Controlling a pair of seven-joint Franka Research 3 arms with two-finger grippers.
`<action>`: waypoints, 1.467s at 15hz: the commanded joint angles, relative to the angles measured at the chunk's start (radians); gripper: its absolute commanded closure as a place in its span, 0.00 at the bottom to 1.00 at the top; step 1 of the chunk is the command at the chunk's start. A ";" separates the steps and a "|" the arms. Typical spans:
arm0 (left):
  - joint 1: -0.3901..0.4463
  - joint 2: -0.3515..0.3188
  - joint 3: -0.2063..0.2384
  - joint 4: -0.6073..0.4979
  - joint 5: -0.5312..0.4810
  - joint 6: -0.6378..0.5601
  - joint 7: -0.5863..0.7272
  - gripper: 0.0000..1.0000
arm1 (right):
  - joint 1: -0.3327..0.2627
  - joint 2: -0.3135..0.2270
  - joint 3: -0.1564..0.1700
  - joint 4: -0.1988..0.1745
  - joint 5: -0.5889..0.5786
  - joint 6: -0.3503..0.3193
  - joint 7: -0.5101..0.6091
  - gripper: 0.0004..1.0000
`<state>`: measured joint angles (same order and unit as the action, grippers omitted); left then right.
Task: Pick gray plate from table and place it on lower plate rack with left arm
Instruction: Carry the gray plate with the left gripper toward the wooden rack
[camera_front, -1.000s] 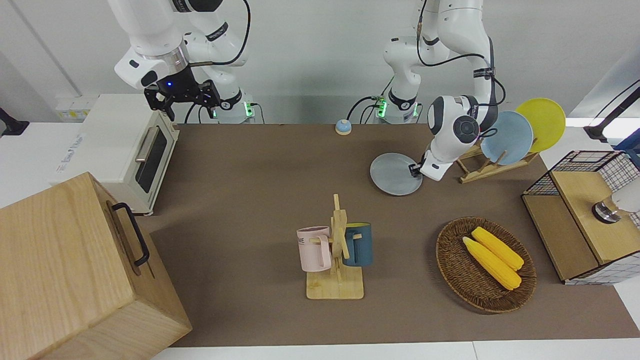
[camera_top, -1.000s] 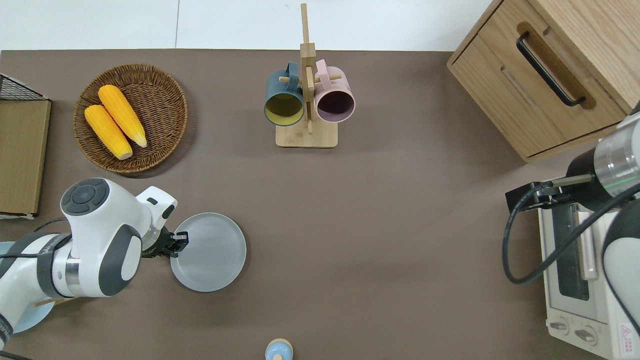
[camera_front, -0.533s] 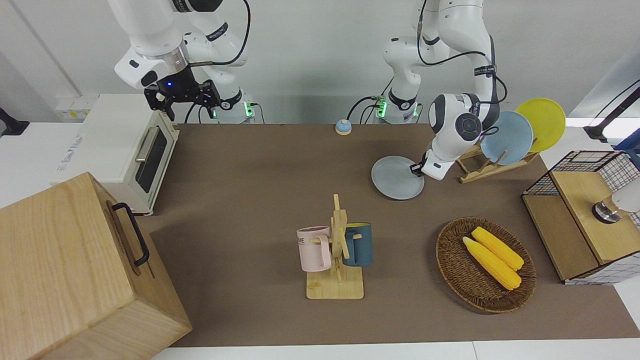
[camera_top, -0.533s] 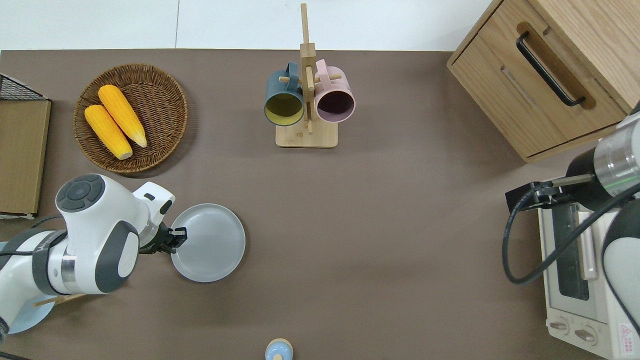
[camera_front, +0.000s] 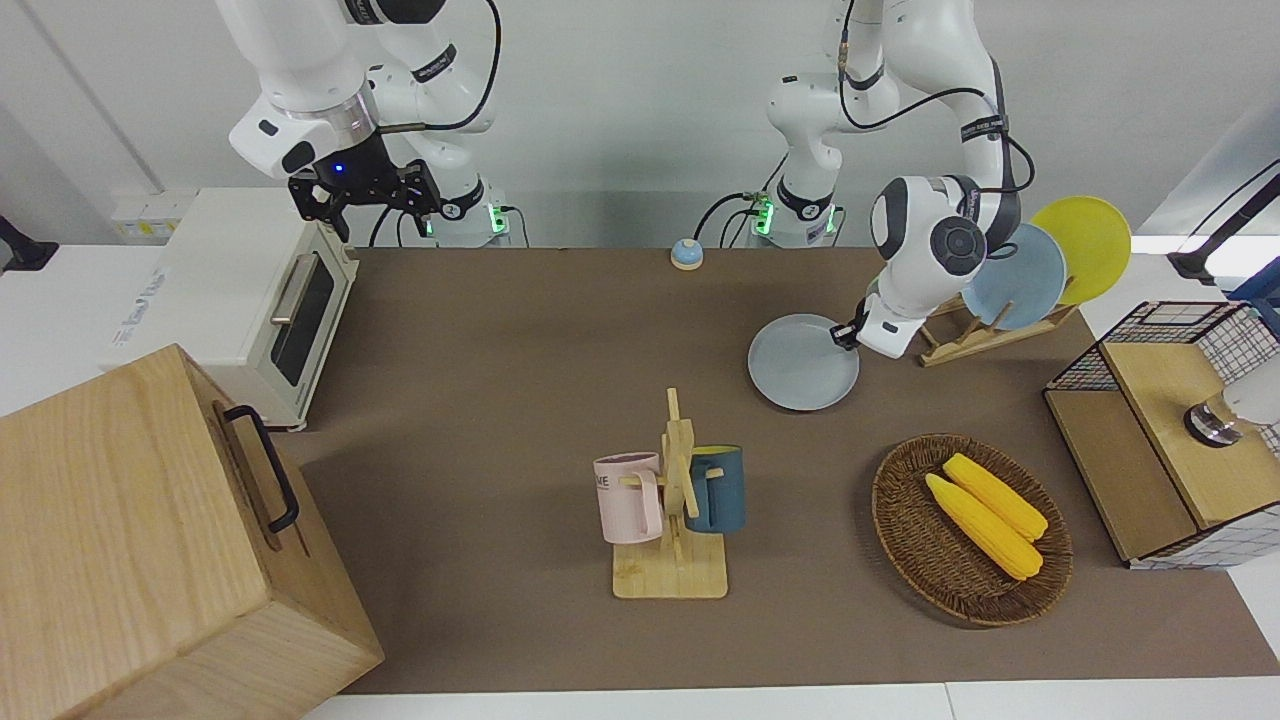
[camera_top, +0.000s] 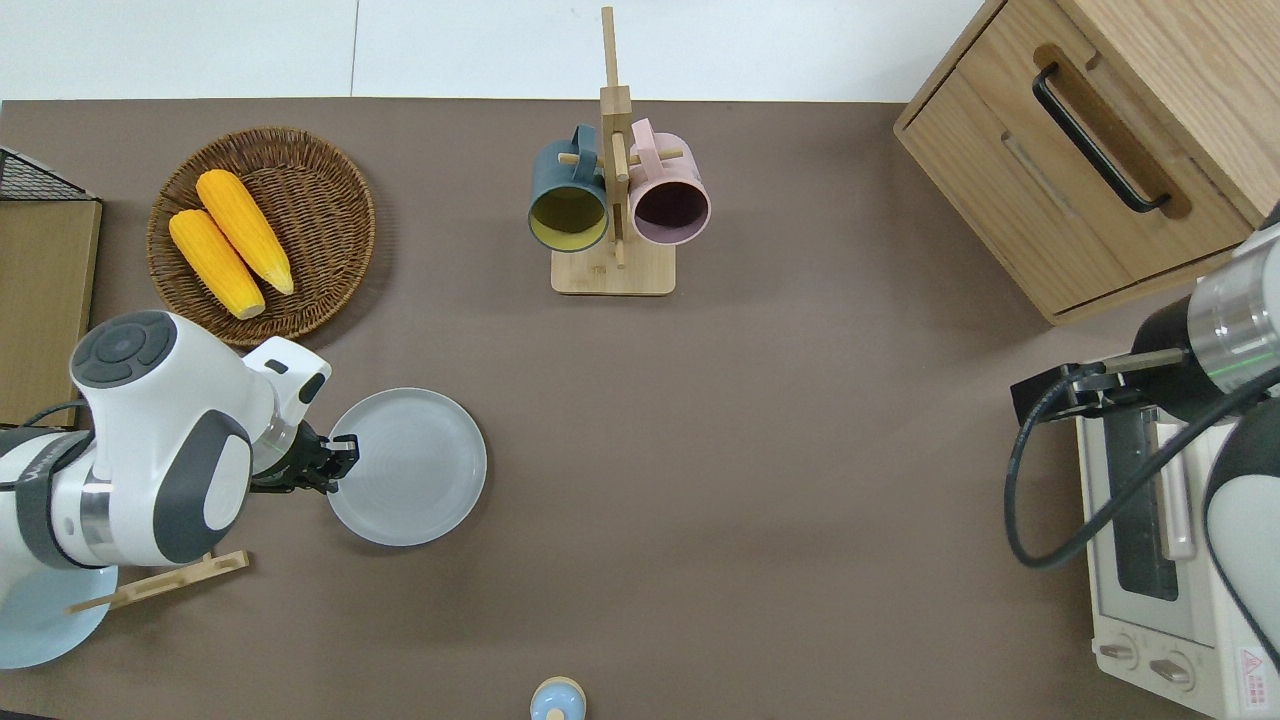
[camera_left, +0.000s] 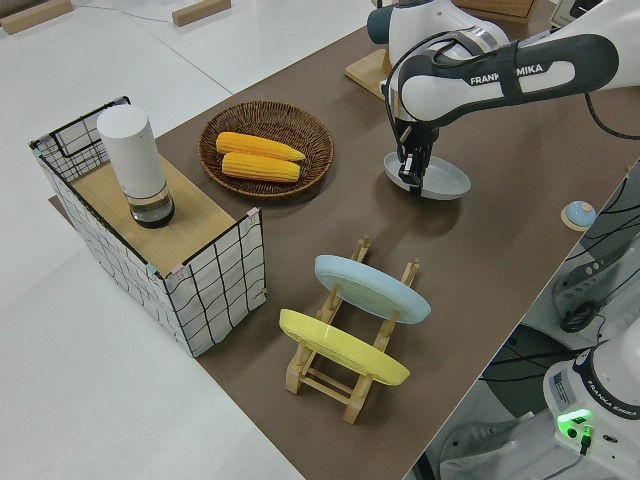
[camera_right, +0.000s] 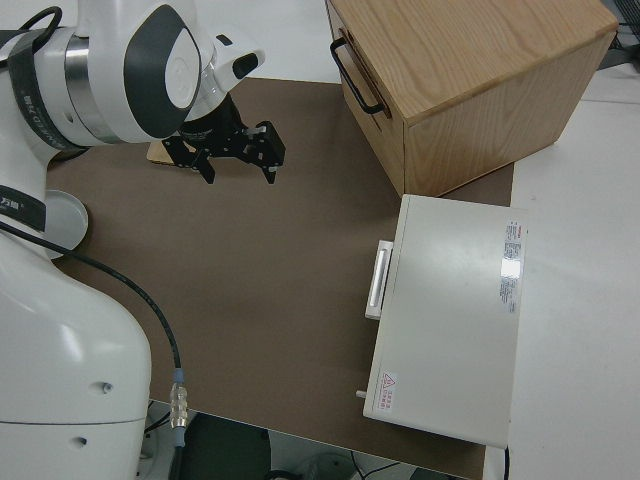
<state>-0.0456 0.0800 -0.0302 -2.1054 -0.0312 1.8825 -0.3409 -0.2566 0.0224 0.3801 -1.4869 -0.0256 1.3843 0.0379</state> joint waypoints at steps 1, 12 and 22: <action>-0.002 -0.019 0.004 0.076 0.080 -0.115 -0.072 1.00 | -0.026 -0.002 0.023 0.010 -0.007 -0.014 0.013 0.02; -0.014 -0.051 -0.027 0.199 0.497 -0.430 -0.099 1.00 | -0.026 -0.002 0.023 0.010 -0.007 -0.014 0.013 0.02; -0.004 -0.034 -0.025 0.173 0.743 -0.540 -0.098 1.00 | -0.026 -0.002 0.023 0.010 -0.007 -0.014 0.013 0.02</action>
<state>-0.0464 0.0426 -0.0563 -1.9198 0.6704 1.3685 -0.4276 -0.2566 0.0224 0.3801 -1.4869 -0.0256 1.3843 0.0379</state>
